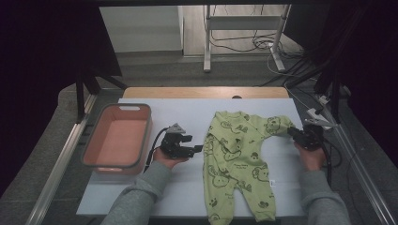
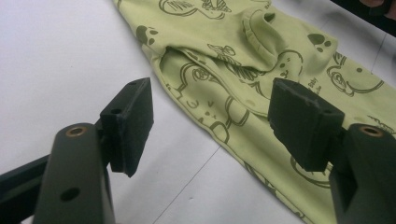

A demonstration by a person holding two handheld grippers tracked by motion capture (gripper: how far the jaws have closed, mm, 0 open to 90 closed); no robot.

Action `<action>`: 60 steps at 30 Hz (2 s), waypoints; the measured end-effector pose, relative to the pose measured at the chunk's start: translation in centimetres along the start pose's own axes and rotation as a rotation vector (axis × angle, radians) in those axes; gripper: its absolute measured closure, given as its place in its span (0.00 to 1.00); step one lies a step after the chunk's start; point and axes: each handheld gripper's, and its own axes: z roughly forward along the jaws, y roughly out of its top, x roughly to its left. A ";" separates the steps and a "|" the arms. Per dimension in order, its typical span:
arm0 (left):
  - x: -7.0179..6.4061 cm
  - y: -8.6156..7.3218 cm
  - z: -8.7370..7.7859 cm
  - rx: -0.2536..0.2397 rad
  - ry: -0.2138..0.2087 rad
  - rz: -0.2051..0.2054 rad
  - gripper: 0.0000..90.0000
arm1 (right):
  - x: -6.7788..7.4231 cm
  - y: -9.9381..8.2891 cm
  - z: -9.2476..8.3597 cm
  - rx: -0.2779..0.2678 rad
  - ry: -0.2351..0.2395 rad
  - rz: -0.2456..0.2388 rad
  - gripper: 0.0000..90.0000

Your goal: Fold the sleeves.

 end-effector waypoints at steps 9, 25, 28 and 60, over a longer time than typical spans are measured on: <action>0.1 0.1 -0.2 -0.007 0.005 -0.003 0.34 | 0.7 0.3 -0.4 -0.035 0.010 -0.027 0.90; 0.0 0.2 -0.3 -0.015 0.002 -0.005 0.34 | 3.3 1.5 -0.7 -0.094 0.087 -0.080 0.90; 0.0 0.2 -0.2 -0.011 0.004 -0.004 0.34 | 3.6 1.6 -0.7 -0.095 0.093 -0.086 0.90; -0.1 0.1 0.2 0.005 0.004 0.000 0.34 | 7.3 1.9 -0.4 -0.074 0.133 -0.211 0.90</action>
